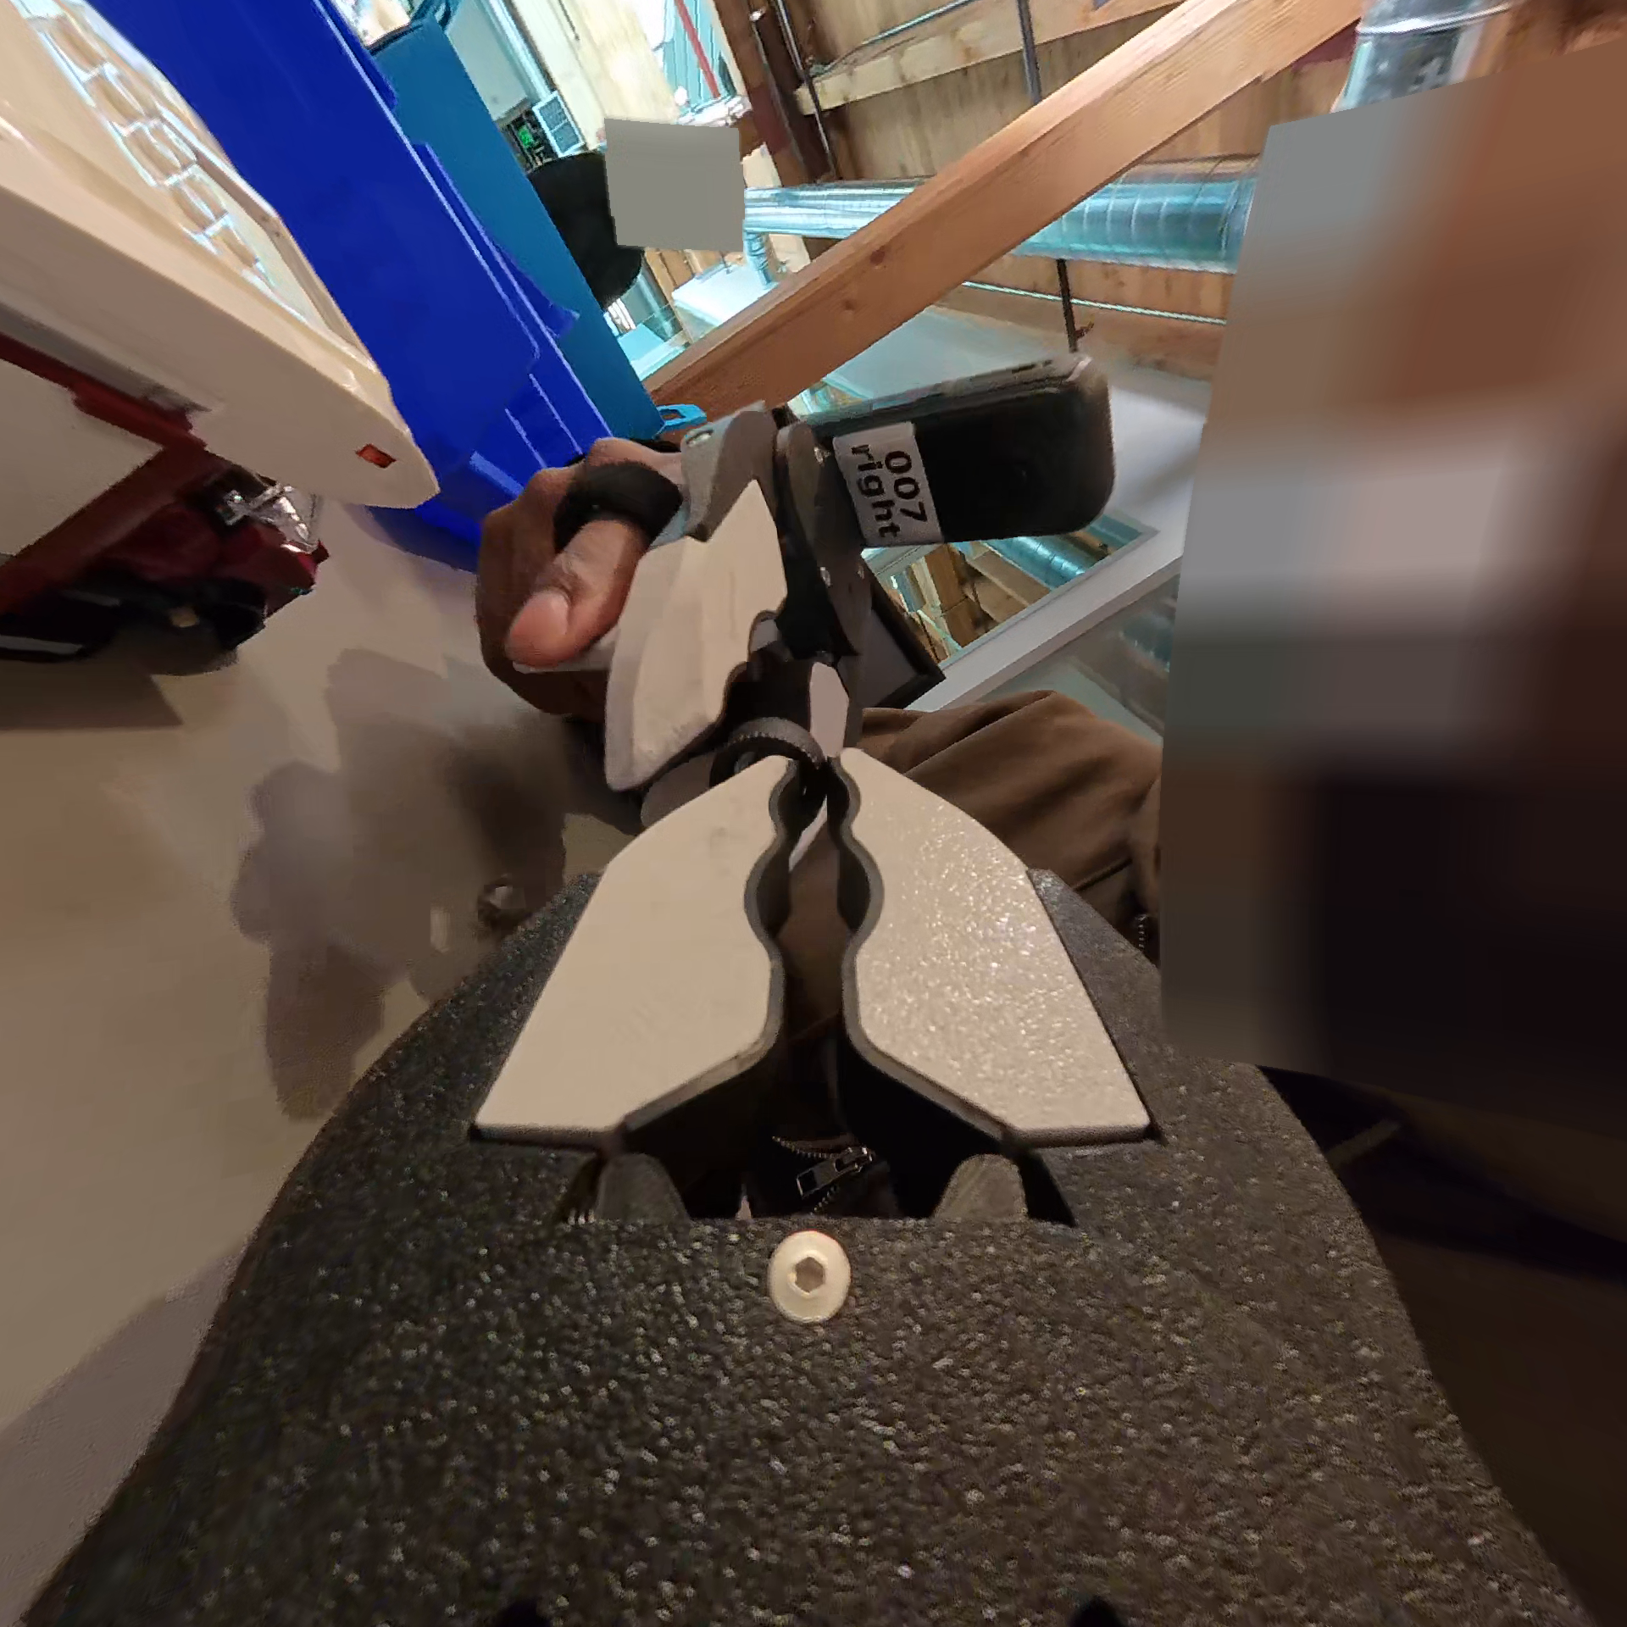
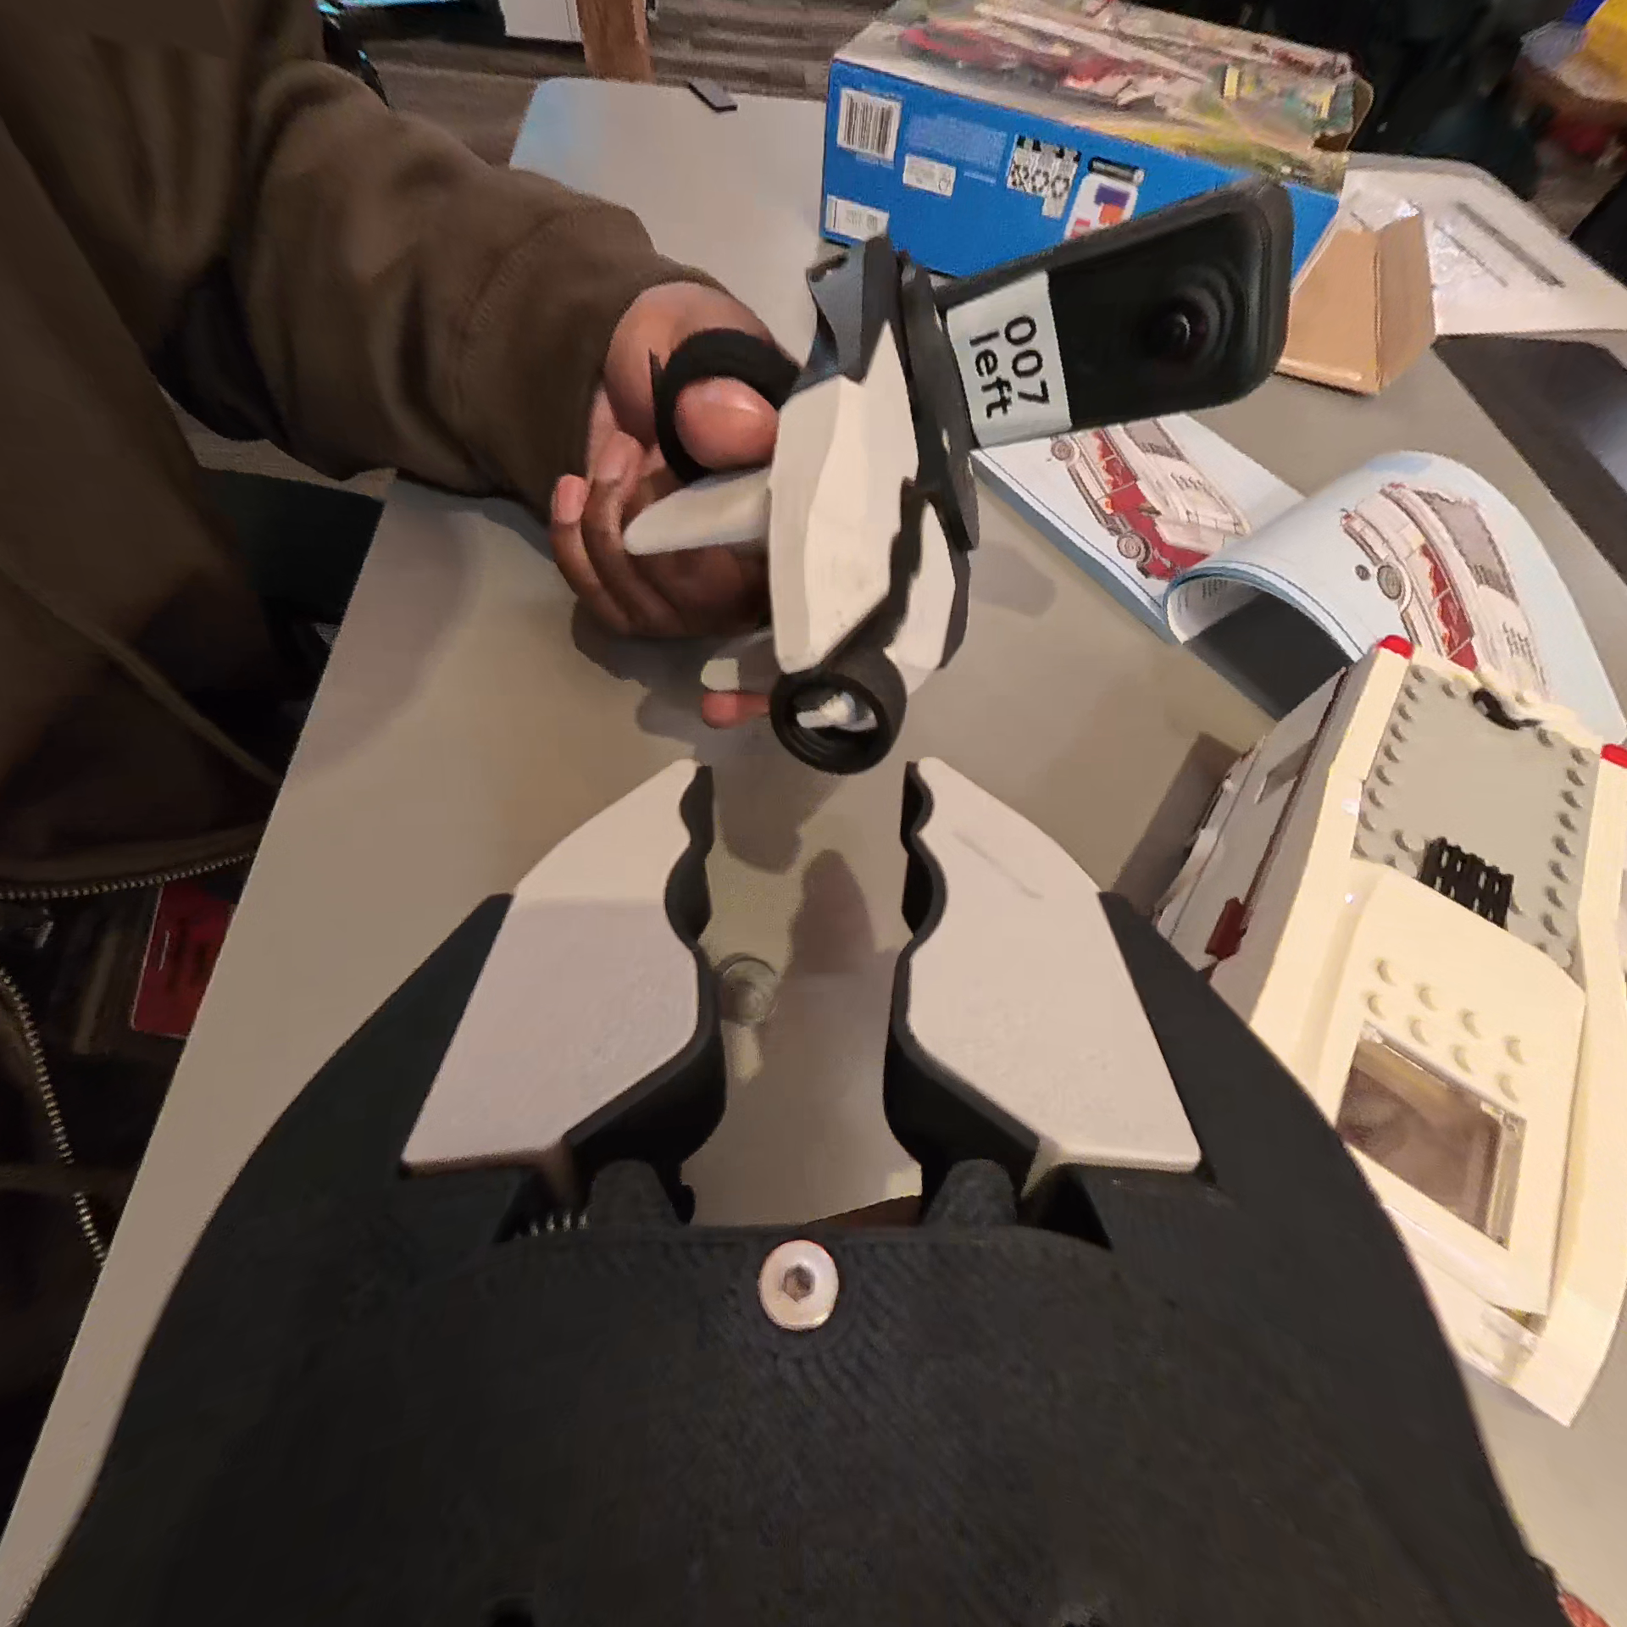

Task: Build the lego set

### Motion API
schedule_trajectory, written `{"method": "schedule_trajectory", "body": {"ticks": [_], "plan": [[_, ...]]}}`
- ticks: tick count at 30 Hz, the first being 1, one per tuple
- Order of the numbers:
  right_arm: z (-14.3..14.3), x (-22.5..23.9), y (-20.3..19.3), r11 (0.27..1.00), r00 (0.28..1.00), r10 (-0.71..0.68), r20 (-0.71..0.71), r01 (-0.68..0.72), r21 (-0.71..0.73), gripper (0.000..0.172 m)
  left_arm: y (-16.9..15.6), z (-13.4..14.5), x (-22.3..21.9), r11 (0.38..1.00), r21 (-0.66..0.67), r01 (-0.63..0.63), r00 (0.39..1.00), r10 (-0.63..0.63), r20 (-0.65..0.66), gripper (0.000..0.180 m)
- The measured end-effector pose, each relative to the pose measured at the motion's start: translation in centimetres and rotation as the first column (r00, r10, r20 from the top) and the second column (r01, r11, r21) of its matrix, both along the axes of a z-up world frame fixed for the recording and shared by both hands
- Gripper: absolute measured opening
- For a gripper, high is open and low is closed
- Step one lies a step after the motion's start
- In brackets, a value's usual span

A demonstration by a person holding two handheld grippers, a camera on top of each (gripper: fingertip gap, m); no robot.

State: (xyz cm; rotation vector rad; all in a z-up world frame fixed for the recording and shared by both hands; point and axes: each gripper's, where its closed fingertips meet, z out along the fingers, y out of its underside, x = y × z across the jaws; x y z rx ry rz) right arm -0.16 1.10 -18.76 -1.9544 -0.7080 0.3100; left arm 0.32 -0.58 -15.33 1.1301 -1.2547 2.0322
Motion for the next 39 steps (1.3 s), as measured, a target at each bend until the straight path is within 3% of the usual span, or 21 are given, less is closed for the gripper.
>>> {"method": "schedule_trajectory", "body": {"ticks": [6,13,17,22,34,39], "plan": [[-3.0,1.8,0.1,0.993,0.986,-0.072,0.150,0.085,-0.079,0.040,1.6,-2.3,1.7,0.974,0.161,-0.159,0.986,0.164,-0.020,0.005],[-1.7,3.9,-3.8,0.981,0.980,-0.193,0.040,0.194,-0.023,0.040,2.0,-2.7,1.7,0.961,0.217,-0.171,0.985,0.175,0.000,0.005],[-2.8,6.7,-6.5,0.923,0.923,-0.383,-0.032,0.380,-0.067,0.041,1.6,-3.0,1.6,0.963,0.228,-0.143,0.989,0.149,-0.009,0.005],[-6.2,10.8,-9.5,0.801,0.814,-0.561,0.151,0.580,-0.151,0.042,1.9,-2.9,1.7,0.970,0.201,-0.139,0.989,0.148,-0.028,0.005],[-6.8,14.2,-15.1,0.640,0.684,-0.711,0.164,0.726,-0.252,0.040,1.7,-3.1,1.6,0.969,0.210,-0.126,0.990,0.136,-0.033,0.005],[-7.6,13.7,-15.7,0.629,0.680,-0.712,0.174,0.728,-0.273,0.027,1.5,-3.2,1.5,0.965,0.231,-0.123,0.991,0.133,-0.026,0.005]]}}
